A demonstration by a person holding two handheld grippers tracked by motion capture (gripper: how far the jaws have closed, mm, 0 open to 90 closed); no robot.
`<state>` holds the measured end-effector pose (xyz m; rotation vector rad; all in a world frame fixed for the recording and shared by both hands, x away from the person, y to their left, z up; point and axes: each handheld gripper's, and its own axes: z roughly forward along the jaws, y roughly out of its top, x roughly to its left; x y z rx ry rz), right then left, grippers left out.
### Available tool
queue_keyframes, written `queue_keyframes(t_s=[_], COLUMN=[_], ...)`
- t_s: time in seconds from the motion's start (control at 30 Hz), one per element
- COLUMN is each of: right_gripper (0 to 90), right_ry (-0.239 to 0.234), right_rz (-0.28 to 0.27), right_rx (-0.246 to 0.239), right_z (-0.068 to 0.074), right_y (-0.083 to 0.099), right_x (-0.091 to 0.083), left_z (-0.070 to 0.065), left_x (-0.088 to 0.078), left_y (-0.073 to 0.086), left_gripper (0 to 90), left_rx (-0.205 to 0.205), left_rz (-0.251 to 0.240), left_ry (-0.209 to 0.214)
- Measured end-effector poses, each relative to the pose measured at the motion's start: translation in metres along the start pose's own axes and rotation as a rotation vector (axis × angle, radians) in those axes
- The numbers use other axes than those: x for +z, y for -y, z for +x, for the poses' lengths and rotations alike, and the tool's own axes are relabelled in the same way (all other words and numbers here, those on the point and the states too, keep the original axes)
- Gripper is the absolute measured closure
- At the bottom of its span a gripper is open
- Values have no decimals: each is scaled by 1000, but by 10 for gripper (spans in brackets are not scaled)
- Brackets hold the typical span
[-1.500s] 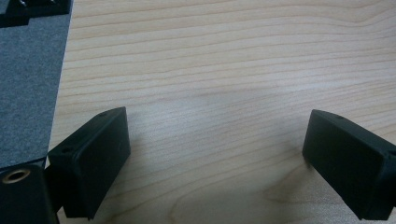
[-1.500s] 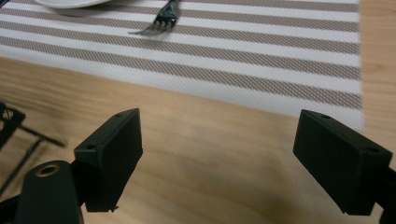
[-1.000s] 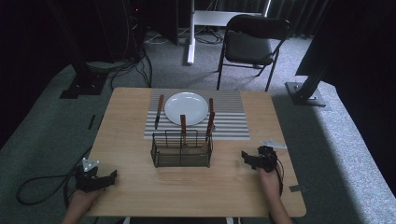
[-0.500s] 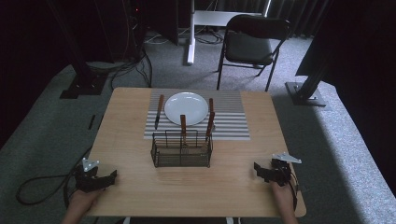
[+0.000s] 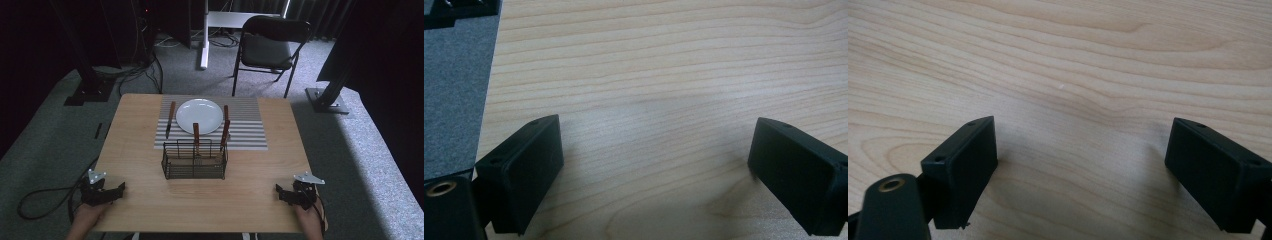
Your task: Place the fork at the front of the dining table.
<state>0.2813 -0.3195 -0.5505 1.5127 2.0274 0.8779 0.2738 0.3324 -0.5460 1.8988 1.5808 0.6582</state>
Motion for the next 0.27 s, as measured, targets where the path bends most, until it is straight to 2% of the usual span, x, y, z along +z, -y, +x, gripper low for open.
queue_keyframes(t_s=[0.27], right_gripper=[134], right_ry=[-7], right_rz=[-1], right_rx=[-7], right_z=[3], right_y=[5], right_x=[-5], left_z=[0], left_x=[0], left_y=[0], left_gripper=[74], left_rx=[1], left_rz=[2], left_ry=[0])
